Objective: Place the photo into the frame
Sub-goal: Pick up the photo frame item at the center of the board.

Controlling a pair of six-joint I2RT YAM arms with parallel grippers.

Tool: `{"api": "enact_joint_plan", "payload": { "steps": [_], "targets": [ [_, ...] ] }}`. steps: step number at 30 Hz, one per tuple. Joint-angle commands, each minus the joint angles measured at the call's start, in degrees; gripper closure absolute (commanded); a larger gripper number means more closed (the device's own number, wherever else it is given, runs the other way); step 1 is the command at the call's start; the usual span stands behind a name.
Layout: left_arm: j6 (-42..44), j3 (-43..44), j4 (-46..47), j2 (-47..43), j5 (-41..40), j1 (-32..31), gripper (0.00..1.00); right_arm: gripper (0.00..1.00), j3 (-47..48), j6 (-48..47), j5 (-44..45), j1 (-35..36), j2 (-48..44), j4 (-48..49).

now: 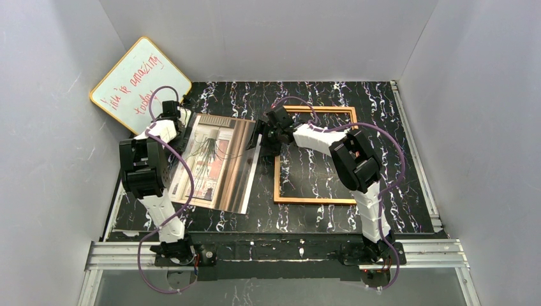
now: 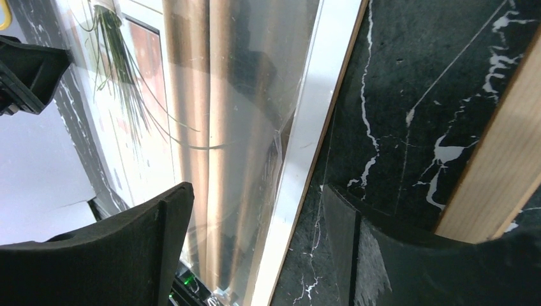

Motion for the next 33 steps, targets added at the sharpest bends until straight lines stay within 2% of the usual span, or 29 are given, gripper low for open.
{"api": "enact_joint_plan", "payload": {
  "steps": [1, 9, 16, 33],
  "targets": [
    [-0.6, -3.8, -4.0, -0.7, 5.9, -0.4, 0.34, 0.18, -2.1, 0.6, -1.8, 0.4, 3.2, -1.7],
    [-0.3, -3.1, -8.4, 0.3, 11.5, -0.6, 0.37, 0.20, -2.6, 2.0, -3.3, 0.5, 3.6, 0.0],
    [0.5, -4.7, -9.5, 1.1, 12.6, -0.9, 0.43, 0.22, -1.9, 2.3, -3.6, 1.0, 2.2, 0.2],
    [1.5, -7.1, -8.6, 2.0, 10.2, -2.8, 0.46, 0.25, -0.2, -1.6, 0.0, 3.3, -4.4, 1.2]
  ]
}}
